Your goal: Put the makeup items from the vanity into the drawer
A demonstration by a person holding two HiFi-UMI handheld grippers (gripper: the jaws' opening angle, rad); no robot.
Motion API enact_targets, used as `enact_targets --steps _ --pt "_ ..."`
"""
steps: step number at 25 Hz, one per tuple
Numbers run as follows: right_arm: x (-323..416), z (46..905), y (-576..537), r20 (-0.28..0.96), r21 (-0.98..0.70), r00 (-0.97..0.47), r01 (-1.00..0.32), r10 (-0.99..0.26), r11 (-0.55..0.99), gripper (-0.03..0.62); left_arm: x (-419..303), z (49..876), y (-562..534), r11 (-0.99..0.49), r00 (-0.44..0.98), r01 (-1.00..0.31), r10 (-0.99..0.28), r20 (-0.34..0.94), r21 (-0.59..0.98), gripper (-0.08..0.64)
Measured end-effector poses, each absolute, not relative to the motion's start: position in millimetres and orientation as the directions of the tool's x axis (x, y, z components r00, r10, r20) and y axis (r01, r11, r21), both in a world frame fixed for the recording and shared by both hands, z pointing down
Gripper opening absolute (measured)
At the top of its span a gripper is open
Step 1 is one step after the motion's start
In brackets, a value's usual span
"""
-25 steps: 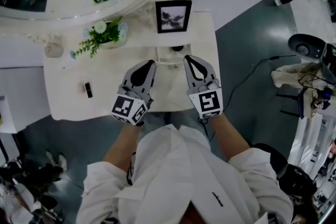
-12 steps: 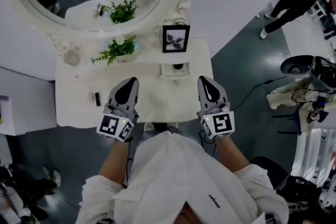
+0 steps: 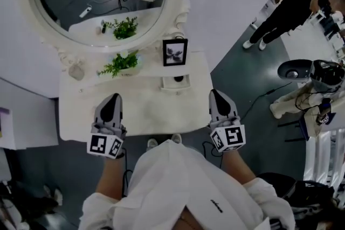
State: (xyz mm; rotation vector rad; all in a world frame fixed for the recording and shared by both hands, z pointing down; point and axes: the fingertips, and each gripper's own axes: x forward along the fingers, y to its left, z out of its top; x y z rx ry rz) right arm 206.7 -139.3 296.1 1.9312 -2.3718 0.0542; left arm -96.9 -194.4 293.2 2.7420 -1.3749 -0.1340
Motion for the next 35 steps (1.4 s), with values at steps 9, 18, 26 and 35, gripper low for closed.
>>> enact_targets --steps 9,18,26,35 --pt "216.0 298.3 -131.8 0.085 -0.016 -0.154 -0.988 -0.984 0.153 0.017 -111.6 297.1 -190.8 -0.565 0.562 -0.821 -0.825 -0.061 0.084 0.026" --pt "212.4 303.2 -130.7 0.1 -0.013 -0.162 -0.987 -0.982 0.161 0.017 -104.1 301.5 -188.3 -0.571 0.568 -0.816 -0.821 -0.056 0.091 0.026" --pt "218.0 305.2 -130.4 0.111 -0.014 -0.158 -0.987 -0.981 0.157 0.017 -99.6 300.8 -188.4 -0.57 0.566 -0.816 -0.822 -0.061 0.098 0.026" --pt "215.9 310.8 -130.0 0.123 -0.02 -0.174 -0.985 -0.977 0.173 0.017 -94.6 305.5 -186.8 -0.572 0.57 -0.813 -0.82 -0.05 0.108 0.026"
